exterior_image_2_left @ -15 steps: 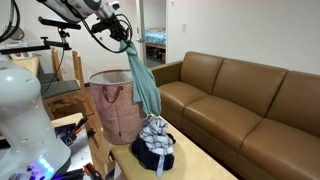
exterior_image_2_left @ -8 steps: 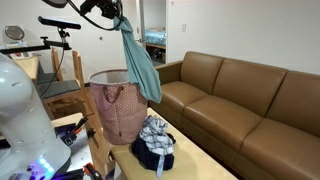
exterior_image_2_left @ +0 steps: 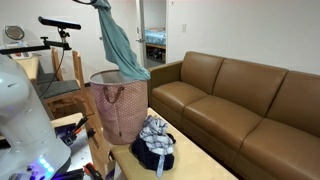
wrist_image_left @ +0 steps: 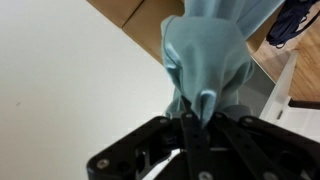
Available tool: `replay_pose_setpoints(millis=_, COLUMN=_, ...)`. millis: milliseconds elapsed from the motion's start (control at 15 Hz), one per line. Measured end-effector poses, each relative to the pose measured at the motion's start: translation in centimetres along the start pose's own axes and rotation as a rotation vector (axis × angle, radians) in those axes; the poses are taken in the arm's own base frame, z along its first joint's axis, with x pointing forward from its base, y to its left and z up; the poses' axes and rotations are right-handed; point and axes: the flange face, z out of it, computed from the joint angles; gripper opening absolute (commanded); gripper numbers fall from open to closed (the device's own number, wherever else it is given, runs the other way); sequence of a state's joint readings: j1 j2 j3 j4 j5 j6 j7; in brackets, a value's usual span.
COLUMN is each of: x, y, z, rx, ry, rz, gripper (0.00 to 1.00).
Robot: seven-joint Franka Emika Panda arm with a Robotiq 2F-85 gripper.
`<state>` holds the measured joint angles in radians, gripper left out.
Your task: Pick the grey shirt and put it in the laundry bag
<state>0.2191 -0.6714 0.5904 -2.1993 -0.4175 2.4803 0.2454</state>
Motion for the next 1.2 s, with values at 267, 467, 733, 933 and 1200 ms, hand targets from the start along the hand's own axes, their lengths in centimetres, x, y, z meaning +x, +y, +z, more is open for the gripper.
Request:
replay_pose_setpoints(millis=267, x=0.0, y=-0.1, z=0.0, rx=-0.008, ry=0.000, rz=-0.005, gripper=0.06)
replay_pose_setpoints(millis=467, x=-0.4, y=-0.2, z=0.6, rx=-0.004, ry=-0.014, rz=-0.004, gripper=0.06)
replay_pose_setpoints(millis=733, x=-3.7, y=-0.5, z=5.2, rx=0.005, ry=-0.071, rz=0.019, gripper=0.06)
replay_pose_setpoints(millis=933, x=-7.7, y=-1.2, z=10.1, rx=0.045, ry=-0.083, rz=0.073, gripper=0.06)
replay_pose_setpoints(millis=1200, x=-13.8, y=-3.0, z=15.8, rx=0.104, ry=-0.161, rz=0.149, gripper=0.06)
